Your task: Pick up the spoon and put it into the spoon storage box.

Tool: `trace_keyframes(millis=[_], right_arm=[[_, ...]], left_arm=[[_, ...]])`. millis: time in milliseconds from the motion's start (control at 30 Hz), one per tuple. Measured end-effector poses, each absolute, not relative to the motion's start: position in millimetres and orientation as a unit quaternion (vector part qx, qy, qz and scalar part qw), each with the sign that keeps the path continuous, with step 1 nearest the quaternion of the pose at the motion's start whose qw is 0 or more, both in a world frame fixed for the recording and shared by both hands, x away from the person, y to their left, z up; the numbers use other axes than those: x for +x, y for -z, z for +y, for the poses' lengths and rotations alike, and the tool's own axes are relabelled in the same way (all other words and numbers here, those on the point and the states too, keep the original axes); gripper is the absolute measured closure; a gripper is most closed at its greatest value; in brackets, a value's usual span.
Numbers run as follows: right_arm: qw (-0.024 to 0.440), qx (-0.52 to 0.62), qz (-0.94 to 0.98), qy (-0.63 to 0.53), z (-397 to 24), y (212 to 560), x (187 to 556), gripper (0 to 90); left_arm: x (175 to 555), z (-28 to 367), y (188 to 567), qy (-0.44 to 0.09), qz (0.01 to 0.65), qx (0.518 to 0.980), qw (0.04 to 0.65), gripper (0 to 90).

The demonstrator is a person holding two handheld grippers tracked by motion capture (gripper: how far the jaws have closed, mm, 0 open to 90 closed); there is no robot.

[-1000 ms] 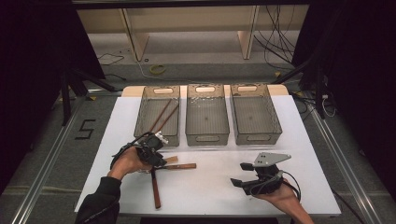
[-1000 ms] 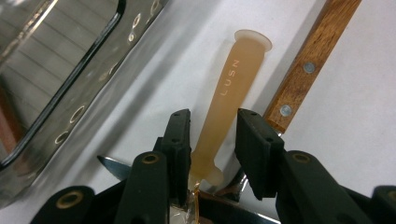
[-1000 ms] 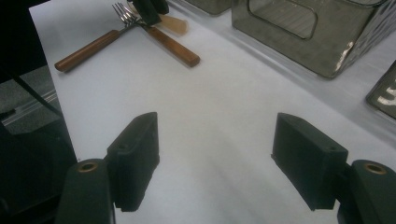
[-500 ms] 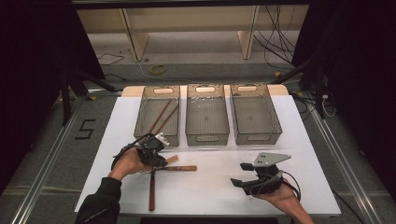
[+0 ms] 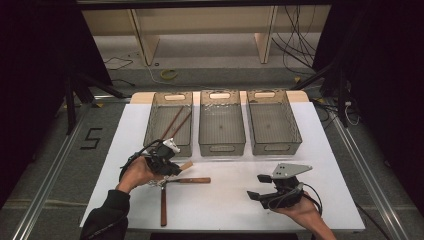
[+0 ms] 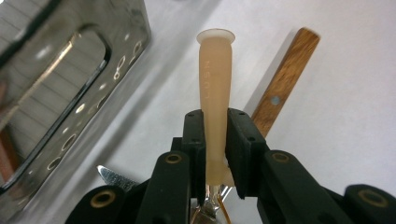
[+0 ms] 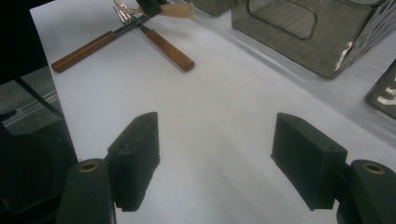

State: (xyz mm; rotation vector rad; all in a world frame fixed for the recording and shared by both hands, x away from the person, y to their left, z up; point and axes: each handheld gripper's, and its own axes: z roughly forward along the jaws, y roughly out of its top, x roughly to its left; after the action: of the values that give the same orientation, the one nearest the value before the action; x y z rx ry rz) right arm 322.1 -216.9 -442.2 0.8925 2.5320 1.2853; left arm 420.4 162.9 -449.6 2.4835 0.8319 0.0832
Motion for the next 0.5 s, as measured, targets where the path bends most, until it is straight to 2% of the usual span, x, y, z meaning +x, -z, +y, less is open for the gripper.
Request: trace_keyframes(millis=[500], right_arm=[[0.081, 0.304, 0.843, -0.437, -218, 441, 323, 32.6]], left_arm=[[419, 153, 406, -0.052, 0.302, 0.891, 0.335, 77.5]])
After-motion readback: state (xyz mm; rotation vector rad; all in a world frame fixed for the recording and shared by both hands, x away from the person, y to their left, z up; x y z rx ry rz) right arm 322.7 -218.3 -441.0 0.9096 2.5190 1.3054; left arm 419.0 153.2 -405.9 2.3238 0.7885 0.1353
